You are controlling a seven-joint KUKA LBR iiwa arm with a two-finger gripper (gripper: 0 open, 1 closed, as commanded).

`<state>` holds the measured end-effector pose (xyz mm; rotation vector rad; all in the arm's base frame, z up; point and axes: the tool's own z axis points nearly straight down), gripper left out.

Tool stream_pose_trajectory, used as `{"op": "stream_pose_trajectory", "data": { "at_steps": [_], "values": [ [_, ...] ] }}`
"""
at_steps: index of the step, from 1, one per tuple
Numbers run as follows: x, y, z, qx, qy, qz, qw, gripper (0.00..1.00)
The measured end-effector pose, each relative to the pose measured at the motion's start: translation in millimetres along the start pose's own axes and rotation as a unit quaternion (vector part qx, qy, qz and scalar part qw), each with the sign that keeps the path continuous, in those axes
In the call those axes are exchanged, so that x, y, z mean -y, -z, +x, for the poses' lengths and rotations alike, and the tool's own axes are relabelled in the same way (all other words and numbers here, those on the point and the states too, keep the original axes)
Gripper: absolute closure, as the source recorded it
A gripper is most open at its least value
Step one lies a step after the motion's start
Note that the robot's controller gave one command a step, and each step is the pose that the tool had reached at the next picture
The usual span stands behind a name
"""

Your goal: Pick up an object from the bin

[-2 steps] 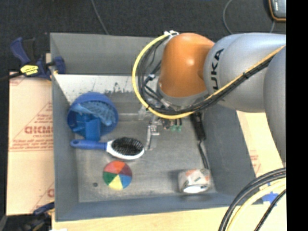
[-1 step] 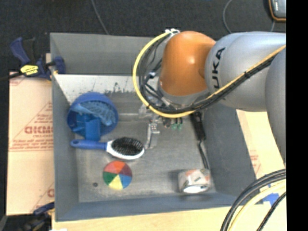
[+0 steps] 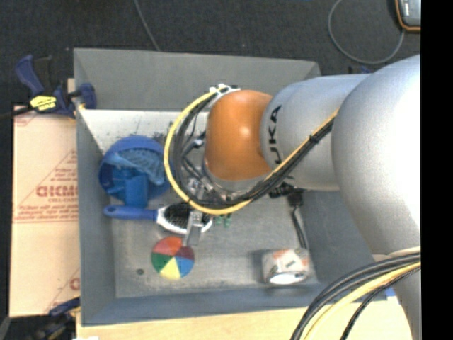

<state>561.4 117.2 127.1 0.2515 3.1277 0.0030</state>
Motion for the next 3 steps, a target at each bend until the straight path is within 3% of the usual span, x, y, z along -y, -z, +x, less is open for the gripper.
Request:
{"op": "stream_pose_trajectory", "data": {
  "at_steps": [1,2,3],
  "values": [
    [59.8,-7.2,-42.2,0.0052,0.088,0.0,0.9961,0.0],
    [-18.4,-12.2,14.3,-0.0034,-0.031,-0.001,0.9995,0.0],
    [87.1,12.4,23.0,0.0024,0.079,0.003,0.9968,0.0]
  ]
}}
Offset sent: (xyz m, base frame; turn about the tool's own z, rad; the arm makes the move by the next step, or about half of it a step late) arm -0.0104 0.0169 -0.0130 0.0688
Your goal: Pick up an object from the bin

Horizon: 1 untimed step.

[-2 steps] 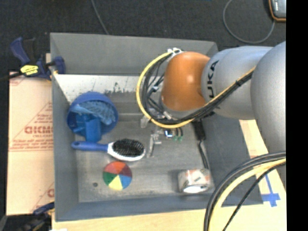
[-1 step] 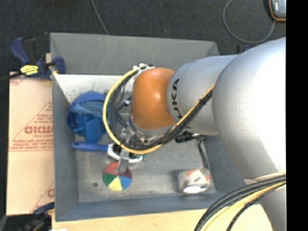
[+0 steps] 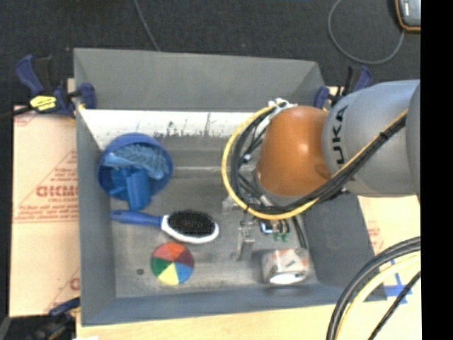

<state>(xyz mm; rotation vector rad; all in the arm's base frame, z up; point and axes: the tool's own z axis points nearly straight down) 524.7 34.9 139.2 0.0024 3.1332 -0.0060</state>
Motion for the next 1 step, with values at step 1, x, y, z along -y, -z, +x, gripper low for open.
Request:
{"op": "stream_pose_trajectory", "data": {
  "at_steps": [1],
  "values": [
    [-63.1,-14.4,-39.3,-0.0025,-0.09,-0.005,0.9959,0.0]
  ]
}}
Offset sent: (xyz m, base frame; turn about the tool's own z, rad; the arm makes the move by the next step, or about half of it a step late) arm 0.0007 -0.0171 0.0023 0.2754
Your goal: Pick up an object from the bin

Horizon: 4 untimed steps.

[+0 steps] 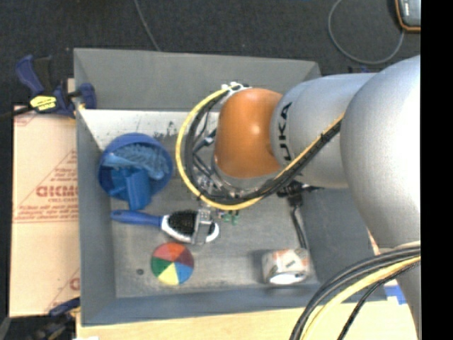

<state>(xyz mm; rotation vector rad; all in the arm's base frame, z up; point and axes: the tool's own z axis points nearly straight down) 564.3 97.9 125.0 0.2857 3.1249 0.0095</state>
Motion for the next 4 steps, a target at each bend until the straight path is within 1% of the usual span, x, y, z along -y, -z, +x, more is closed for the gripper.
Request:
{"op": "stream_pose_trajectory", "data": {
  "at_steps": [1,2,3,4],
  "values": [
    [67.8,13.4,18.5,0.0025,-0.038,0.004,0.9993,0.0],
    [-15.4,23.3,60.3,0.0029,0.017,-0.001,0.9998,0.0],
    [76.8,30.2,39.6,0.0022,0.066,0.003,0.9978,0.0],
    [-12.0,3.2,59.7,0.0028,0.003,-0.002,1.0,0.0]
  ]
}}
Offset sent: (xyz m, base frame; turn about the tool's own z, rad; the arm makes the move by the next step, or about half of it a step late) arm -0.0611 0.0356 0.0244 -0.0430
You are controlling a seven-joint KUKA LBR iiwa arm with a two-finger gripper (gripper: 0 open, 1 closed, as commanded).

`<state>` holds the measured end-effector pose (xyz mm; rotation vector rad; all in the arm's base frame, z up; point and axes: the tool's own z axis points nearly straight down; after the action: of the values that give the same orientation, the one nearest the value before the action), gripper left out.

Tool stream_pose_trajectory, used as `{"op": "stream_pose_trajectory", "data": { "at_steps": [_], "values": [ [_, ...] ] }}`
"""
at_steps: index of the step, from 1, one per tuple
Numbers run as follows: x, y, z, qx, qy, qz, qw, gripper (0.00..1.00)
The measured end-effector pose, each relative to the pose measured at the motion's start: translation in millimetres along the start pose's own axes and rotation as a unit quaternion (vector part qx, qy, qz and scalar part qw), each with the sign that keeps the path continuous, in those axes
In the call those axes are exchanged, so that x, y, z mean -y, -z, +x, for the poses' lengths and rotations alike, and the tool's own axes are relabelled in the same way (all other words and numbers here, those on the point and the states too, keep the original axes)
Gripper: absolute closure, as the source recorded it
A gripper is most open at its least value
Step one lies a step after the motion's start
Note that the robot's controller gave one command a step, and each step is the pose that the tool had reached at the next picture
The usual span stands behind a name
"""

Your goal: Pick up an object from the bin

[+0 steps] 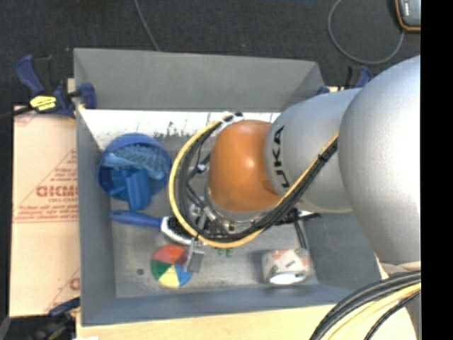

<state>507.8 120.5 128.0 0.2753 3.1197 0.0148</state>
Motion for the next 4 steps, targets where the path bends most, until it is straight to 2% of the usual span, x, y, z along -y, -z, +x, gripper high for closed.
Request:
{"op": "stream_pose_trajectory", "data": {
  "at_steps": [1,2,3,4],
  "values": [
    [57.6,8.4,-13.7,-0.0005,0.055,0.003,0.9985,0.0],
    [-8.4,-7.5,-12.5,0.0013,0.0,0.0,1.0,0.0],
    [70.9,-1.2,-36.8,0.0013,0.063,0.004,0.998,0.0],
    [-20.9,-23.7,-7.8,0.0042,-0.026,-0.002,0.9996,0.0]
  ]
}}
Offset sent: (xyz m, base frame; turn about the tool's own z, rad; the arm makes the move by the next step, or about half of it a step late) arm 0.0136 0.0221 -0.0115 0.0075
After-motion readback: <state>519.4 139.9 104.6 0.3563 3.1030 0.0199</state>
